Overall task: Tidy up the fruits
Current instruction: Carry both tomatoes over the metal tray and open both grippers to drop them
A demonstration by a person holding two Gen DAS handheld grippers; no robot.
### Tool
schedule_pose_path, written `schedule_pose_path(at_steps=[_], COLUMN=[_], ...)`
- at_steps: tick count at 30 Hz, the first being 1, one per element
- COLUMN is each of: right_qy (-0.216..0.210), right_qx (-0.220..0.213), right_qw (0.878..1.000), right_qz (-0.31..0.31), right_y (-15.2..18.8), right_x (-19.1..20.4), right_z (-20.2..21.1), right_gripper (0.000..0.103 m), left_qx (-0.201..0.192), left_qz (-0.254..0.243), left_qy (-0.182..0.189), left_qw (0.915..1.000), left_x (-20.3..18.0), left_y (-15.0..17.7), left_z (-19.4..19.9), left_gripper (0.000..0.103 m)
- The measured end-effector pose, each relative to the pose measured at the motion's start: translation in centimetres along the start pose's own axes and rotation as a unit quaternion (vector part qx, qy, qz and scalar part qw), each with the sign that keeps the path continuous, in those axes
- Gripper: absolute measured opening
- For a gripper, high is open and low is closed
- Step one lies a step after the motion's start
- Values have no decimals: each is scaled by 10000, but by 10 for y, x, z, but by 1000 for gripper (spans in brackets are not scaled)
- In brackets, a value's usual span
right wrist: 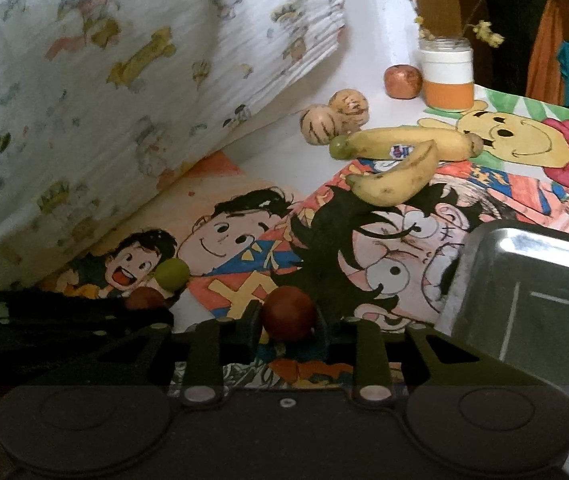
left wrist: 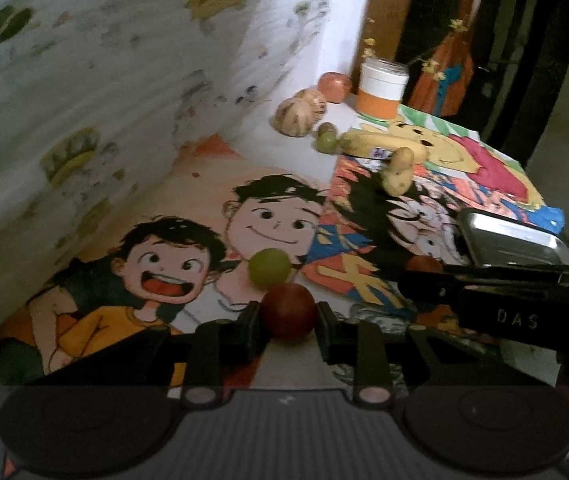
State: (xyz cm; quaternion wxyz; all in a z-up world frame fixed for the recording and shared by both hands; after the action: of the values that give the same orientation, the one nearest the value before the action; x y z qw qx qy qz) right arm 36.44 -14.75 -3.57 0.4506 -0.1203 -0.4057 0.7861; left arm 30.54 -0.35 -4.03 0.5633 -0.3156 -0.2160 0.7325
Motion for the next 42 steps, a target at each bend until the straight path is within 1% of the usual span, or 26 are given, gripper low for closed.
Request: schedule_pose_path(at_steps=[6,9,13,16,23,27,31,36,42], right_qy=[202,356,608,869,1312,1491,1582,1622,1675], right_qx=[-291,-426,-523,-570,-520,-432,-299,-163,-82], right_qw=[9992,9981,9962,9939,9884,9855,9839,9832,9827], right_qz=[-209,-270,-325,-359,-565,-685,-772,-826,-792], right_y=[-6,-8,-7,-4,8,13,19,24,27], right_x=[-15,-28,-52,-73,-127,-155,-176,-188,-192], right_z=[30,48,71,87,105,103,94,82,75], right_gripper=[30,30,30,30,30,30,30,30,31], left_qx=[-37,-60,-30,21,87,129,188,313,433], left_qz=[-185,-355,-733,-888,-1160,-1264,-1386,-1450,-1429], left_qy=[320,491,815,1094,1404,1496,1548,1492,1434], left_qw=[9993,9981,9940,9900,9832,9805,9780,9776,9783], left_x=[-21,-39,-74,-103,-164,-189,-205,-212,-211], left_y=[-12,-21,-29,-32,-31,-32,-31,-26,-22], left_z=[8,10,9,3,-29,-53,-76,-97,-109], left_gripper=[32,32,32,32,32,32,32,32,32])
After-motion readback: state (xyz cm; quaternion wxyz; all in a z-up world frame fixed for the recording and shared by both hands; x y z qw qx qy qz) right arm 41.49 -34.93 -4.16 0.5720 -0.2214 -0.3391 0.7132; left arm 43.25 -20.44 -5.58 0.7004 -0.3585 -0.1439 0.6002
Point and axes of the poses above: each gripper's, at about its wrist camera, not at the fingertips, and z roughly against the way its jaws point, x to its left, y to its underside, the point moved 7 cm from there along -z, roughly the way its jaws point, and after that the axes turned 6 degrees about z, right-handed, at the moved point
